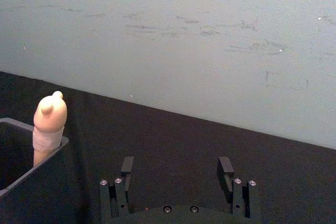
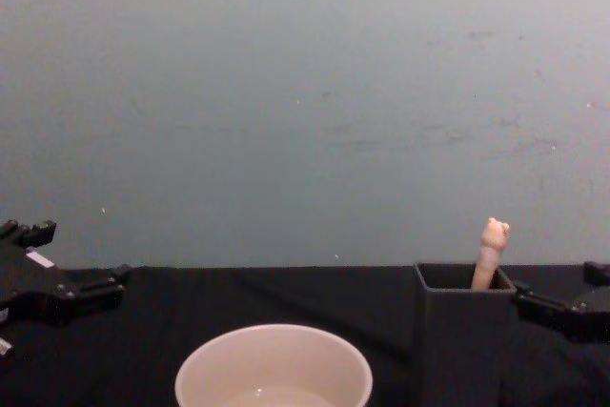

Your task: Pick up the stirring spoon with one hand, stir inside the cup, then place it back in its original position.

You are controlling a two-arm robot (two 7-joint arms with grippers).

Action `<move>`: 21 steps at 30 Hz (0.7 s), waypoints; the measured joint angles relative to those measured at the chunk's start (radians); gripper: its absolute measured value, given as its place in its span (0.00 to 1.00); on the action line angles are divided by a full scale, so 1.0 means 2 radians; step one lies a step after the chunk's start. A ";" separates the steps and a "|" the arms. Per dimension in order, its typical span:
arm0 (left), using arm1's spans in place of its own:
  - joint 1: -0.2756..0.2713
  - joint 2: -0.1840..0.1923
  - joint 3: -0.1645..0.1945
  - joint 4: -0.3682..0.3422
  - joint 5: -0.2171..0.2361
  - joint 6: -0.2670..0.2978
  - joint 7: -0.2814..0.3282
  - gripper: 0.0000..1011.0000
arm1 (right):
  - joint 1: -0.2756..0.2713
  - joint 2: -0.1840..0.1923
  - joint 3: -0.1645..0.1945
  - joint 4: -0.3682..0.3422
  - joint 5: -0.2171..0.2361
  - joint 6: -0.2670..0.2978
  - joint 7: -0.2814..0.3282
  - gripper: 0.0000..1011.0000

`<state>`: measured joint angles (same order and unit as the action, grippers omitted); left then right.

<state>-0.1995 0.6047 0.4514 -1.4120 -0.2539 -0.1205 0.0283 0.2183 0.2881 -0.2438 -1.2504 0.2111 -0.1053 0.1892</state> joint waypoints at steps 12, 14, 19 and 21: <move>0.000 0.000 0.000 0.000 0.000 0.000 0.000 0.99 | 0.000 0.000 0.000 0.000 0.000 0.000 0.000 0.99; 0.000 0.000 0.000 0.000 0.000 0.000 0.000 0.99 | 0.000 0.000 0.000 0.000 0.000 0.000 0.000 0.99; 0.000 0.000 0.000 0.000 0.000 0.000 0.000 0.99 | 0.000 0.000 0.000 0.000 0.000 0.000 0.000 0.99; 0.000 0.000 0.000 0.000 0.000 0.000 0.000 0.99 | 0.000 0.000 0.000 0.000 0.000 0.000 0.000 0.99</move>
<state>-0.1995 0.6047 0.4514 -1.4119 -0.2539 -0.1205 0.0283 0.2183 0.2881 -0.2439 -1.2503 0.2111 -0.1052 0.1891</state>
